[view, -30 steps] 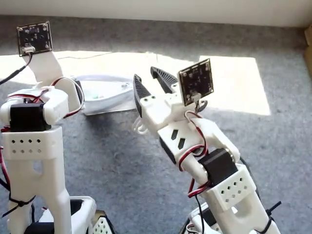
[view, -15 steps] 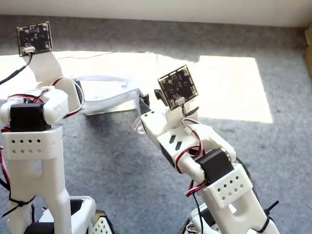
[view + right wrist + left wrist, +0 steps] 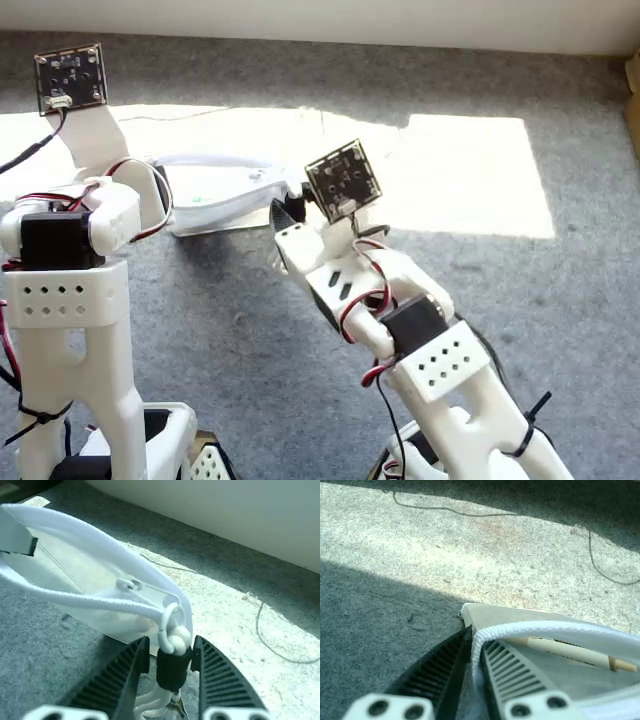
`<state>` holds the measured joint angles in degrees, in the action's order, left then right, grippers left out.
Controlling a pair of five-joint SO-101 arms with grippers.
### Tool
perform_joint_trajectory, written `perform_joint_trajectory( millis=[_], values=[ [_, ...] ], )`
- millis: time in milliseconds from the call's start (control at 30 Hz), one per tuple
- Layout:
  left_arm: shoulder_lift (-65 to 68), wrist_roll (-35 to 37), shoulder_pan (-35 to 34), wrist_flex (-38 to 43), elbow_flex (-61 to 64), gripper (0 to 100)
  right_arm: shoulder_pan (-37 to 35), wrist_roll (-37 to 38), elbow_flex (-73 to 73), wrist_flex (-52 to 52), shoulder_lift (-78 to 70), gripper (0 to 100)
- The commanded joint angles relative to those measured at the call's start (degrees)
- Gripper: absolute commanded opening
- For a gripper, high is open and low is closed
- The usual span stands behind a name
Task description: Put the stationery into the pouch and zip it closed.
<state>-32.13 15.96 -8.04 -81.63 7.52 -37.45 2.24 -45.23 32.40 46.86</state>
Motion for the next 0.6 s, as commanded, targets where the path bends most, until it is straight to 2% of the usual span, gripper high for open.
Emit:
perform_joint_trajectory(
  millis=[0, 200, 333, 567],
  values=[
    [-0.04, -0.53, -0.75, -0.18, -0.48, 1, -0.48, 0.7, 0.57, -2.33, -0.22, 12.4],
    [0.04, -0.53, -0.75, -0.18, -0.48, 1, -0.4, 0.7, 0.48, -2.33, -0.22, 11.8],
    [0.04, -0.53, -0.75, -0.18, -0.48, 1, 1.19, 0.7, 0.48, -2.24, -0.22, 0.2],
    [0.04, -0.53, -0.75, -0.18, -0.48, 1, 3.21, 0.7, 0.75, 2.59, -0.13, 0.5]
  ],
)
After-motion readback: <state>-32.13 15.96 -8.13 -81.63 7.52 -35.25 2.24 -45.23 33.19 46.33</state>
